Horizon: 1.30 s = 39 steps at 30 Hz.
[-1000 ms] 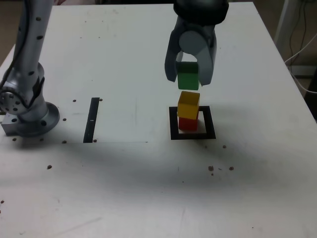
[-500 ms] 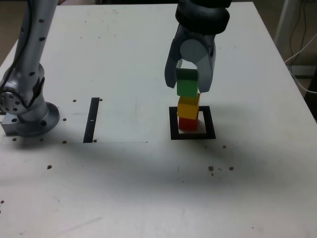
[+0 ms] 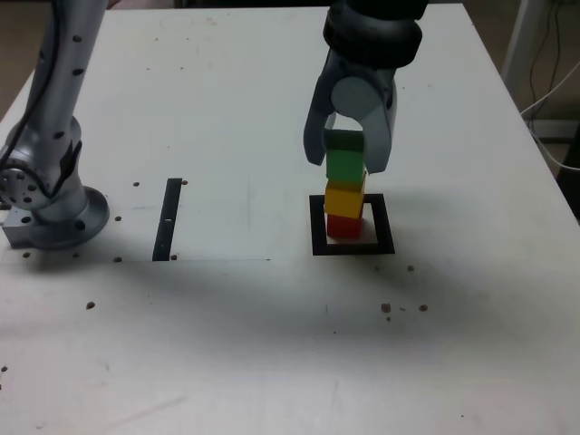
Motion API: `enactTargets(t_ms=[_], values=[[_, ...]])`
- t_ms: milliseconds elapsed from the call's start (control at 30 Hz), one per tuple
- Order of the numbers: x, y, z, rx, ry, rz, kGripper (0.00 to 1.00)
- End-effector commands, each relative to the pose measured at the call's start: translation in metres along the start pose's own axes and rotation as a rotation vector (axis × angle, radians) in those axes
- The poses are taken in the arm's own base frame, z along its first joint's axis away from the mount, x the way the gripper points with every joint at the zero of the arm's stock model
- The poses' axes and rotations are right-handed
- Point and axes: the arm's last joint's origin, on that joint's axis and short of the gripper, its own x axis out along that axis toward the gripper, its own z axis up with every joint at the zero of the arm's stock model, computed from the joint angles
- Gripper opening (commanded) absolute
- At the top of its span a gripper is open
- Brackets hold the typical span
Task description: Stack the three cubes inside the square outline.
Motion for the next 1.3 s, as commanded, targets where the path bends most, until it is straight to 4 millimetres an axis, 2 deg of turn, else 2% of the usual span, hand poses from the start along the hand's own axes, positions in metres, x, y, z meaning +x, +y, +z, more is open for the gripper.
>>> enactTargets(t_ms=[0, 67, 133, 667, 833, 1033, 1267], values=[[0.002, -0.001, 0.0, 0.006, 0.01, -0.004, 0.87], [0.002, -0.001, 0.0, 0.007, 0.011, -0.003, 0.95], [0.002, -0.001, 0.0, 0.007, 0.012, -0.004, 0.97], [-0.004, -0.002, -0.007, 0.006, 0.0, 0.006, 0.98], [-0.015, -0.004, -0.024, -0.003, -0.026, 0.025, 0.99], [-0.026, -0.008, -0.054, -0.028, -0.047, 0.046, 0.99], [-0.023, -0.014, -0.091, -0.068, -0.042, 0.058, 1.0]])
